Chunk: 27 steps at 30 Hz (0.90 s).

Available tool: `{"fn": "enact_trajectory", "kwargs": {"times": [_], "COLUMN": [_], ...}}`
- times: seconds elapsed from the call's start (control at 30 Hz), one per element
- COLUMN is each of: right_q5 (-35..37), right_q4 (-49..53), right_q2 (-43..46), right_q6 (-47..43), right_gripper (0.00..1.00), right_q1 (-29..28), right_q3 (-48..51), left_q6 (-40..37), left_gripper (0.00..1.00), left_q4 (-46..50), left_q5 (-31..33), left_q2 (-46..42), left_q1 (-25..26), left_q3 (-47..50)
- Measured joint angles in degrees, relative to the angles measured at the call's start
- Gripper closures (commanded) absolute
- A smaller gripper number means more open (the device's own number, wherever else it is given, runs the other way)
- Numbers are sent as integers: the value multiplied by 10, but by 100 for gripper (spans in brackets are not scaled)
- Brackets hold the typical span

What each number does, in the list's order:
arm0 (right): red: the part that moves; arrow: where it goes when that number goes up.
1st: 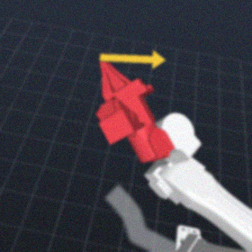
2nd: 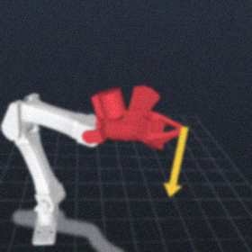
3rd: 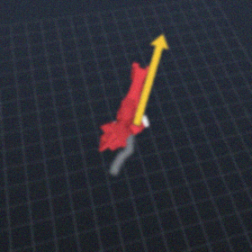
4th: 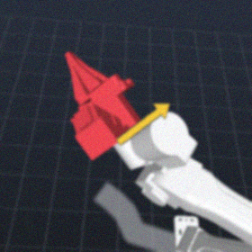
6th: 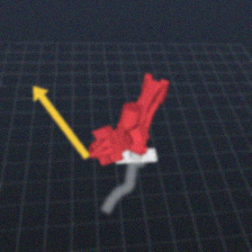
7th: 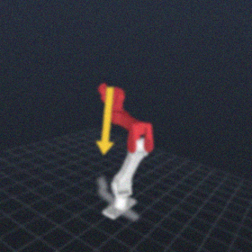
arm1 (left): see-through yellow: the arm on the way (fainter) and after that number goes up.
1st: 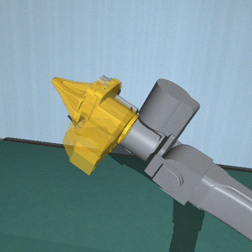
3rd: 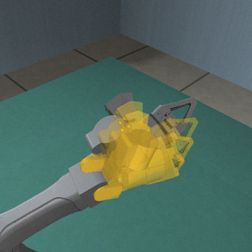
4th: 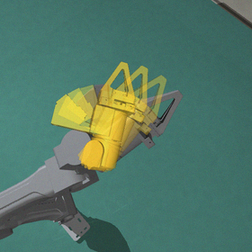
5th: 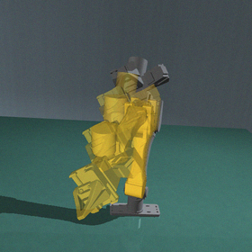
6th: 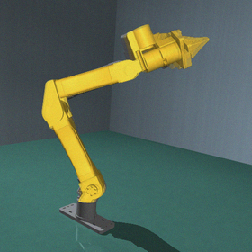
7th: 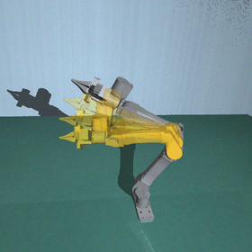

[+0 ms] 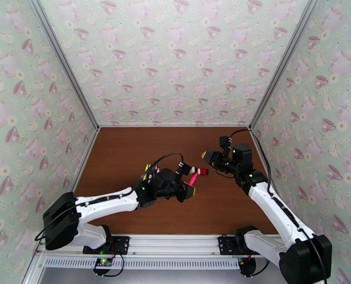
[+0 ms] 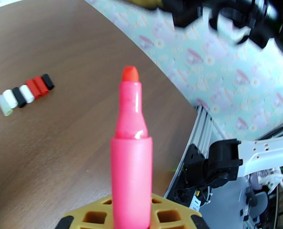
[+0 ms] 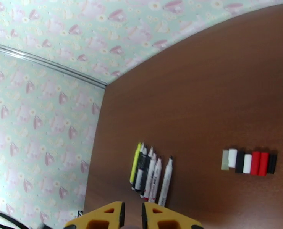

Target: Open the pen caps

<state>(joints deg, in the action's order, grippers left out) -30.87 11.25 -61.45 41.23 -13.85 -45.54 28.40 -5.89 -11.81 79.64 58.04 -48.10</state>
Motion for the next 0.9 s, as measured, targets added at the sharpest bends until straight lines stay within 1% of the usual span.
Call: {"fn": "enact_trajectory", "kwargs": {"times": [0.2,0.37,0.47,0.57,0.77,0.9], "right_q5": [0,7,9,17,22,50], "right_q4": [27,55,61,71,76,105], "right_q2": [34,59,73,80,69,20], "right_q6": [-26,-47,-53,-60,-77,-108], "right_gripper": [92,91,91,91,90,91], "right_q1": [0,0,0,0,0,0], "right_q3": [73,110,132,146,150,121], "left_q6": [20,47,54,60,64,73], "left_gripper": [94,93,93,92,90,91], "left_q4": [-20,-59,-60,-65,-71,-75], "left_q5": [11,9,11,14,14,14], "left_q2": [-54,-91,-107,-121,-126,-125], "left_q1": [-25,-61,-77,-80,-80,-80], "left_q3": [51,108,123,130,138,146]}}
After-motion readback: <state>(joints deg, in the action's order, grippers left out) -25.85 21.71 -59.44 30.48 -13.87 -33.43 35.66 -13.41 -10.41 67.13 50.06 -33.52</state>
